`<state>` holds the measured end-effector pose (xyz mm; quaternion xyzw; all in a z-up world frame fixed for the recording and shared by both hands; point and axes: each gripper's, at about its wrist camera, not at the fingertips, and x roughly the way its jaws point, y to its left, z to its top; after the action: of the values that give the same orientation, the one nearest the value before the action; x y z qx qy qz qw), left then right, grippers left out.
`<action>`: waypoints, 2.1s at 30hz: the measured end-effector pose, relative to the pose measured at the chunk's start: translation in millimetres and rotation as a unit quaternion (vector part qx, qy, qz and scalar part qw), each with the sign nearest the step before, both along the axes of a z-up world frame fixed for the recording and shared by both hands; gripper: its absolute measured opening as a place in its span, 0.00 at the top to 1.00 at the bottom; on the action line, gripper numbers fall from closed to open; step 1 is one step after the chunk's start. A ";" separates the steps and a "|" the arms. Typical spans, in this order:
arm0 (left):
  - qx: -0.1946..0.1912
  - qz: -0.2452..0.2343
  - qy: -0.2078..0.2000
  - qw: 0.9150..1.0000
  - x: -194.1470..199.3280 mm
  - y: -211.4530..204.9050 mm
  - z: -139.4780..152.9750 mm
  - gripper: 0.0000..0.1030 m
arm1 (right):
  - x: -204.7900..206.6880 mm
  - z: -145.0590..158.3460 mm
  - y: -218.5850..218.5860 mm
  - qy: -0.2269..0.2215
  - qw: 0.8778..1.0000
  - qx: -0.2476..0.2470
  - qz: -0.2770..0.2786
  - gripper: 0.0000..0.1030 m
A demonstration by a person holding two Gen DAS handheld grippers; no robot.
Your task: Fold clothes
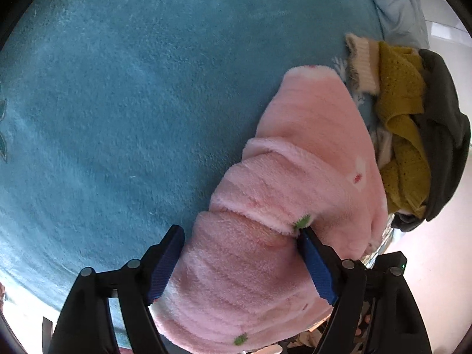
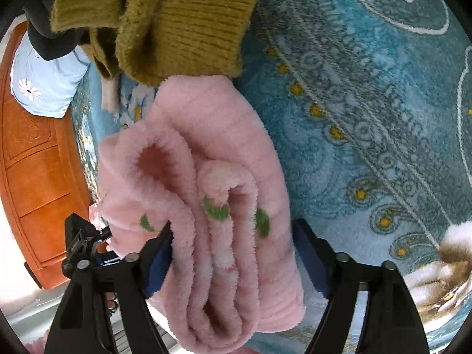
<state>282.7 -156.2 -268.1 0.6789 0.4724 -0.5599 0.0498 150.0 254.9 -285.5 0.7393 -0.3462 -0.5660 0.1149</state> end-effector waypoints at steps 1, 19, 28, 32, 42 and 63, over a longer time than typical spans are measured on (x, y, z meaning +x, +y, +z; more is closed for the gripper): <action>-0.002 -0.005 0.006 1.000 -1.9 1.6 3.4 0.29 | 0.5 1.3 -0.7 -0.002 1.000 -0.002 -0.005 0.36; -0.079 -0.098 0.120 0.985 17.0 62.3 130.5 0.73 | 8.1 130.2 1.9 0.107 0.994 -0.002 0.010 0.60; -0.098 -0.103 0.179 0.973 56.5 88.9 201.5 0.73 | 30.2 195.8 9.2 0.161 0.985 0.011 0.054 0.60; -0.105 -0.099 0.210 0.967 76.5 84.0 225.6 0.73 | 44.6 224.4 -1.7 0.187 0.980 0.019 0.058 0.60; -0.095 -0.107 0.280 0.949 136.3 70.4 271.3 0.73 | 114.7 294.4 -22.3 0.249 0.967 0.048 0.031 0.60; -0.034 -0.317 0.308 0.897 76.4 318.3 294.5 0.72 | 272.2 328.4 163.2 0.265 0.940 0.109 -0.183 0.59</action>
<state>359.1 162.0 26.3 0.5843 0.2047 -0.7428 -0.2548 422.2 418.0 42.9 0.4944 -0.3692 -0.7868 0.0154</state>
